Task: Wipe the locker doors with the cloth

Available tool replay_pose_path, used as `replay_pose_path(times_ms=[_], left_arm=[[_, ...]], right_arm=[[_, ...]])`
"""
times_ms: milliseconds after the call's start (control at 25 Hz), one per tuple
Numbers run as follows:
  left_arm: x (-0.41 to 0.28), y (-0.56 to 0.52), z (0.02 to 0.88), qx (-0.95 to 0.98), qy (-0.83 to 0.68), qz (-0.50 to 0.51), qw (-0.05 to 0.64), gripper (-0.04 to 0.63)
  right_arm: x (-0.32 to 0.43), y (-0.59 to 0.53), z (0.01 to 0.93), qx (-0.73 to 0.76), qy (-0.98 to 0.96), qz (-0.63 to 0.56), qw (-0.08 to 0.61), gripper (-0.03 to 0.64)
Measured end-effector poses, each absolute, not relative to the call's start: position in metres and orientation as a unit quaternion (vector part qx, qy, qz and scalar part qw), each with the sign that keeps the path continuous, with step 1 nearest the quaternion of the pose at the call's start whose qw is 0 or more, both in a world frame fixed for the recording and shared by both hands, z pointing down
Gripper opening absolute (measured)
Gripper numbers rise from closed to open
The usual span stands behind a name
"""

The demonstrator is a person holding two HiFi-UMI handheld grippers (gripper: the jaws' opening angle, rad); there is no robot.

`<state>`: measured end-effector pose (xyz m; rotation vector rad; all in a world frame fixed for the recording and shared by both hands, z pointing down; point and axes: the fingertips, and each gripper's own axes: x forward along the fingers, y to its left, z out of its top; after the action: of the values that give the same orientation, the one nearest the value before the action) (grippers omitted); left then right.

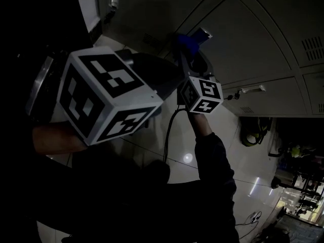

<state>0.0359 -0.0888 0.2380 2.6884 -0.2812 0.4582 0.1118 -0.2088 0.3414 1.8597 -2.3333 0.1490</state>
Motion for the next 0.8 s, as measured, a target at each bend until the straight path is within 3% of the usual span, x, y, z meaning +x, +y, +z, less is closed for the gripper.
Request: replay_pose_path(times_ms=[800], left_arm=[[0.065,-0.086,0.248,0.961,-0.093,0.181,0.189,0.000]], right_arm=[[0.268,-0.126,0.353,0.714,-0.695,0.051,0.076,0.164]])
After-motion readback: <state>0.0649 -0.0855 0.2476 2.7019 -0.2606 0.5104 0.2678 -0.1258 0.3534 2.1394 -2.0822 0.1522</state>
